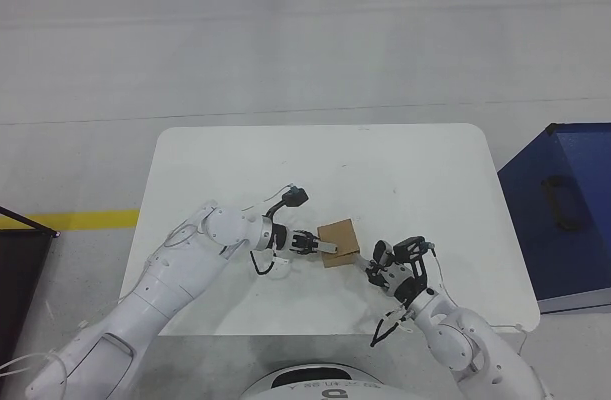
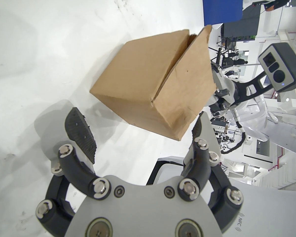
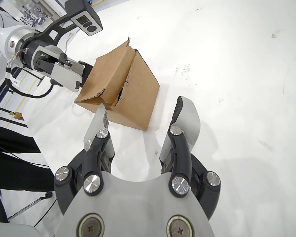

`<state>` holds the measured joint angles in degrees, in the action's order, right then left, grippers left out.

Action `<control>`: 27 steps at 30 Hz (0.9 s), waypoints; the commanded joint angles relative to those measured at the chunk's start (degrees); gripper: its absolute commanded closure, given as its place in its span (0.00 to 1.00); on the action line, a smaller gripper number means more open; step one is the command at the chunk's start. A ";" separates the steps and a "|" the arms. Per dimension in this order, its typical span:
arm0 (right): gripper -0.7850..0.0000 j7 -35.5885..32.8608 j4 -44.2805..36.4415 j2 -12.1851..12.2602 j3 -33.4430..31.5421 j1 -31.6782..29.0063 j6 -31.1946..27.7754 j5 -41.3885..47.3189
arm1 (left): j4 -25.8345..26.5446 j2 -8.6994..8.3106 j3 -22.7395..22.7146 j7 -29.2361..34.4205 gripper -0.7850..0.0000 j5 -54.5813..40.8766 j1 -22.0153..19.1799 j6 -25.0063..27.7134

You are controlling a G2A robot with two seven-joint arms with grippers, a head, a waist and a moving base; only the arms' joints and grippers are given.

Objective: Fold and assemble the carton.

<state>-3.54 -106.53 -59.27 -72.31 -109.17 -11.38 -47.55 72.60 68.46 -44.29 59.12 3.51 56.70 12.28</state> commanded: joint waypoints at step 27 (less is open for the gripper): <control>0.51 -1.17 5.48 -0.92 -0.84 4.60 -5.36 10.01 | -2.73 0.92 1.41 1.02 0.00 -0.54 -2.12 0.37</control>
<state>-4.71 -101.27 -60.18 -73.02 -104.73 -16.70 -37.68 69.97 69.35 -42.89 60.12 3.02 54.69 12.63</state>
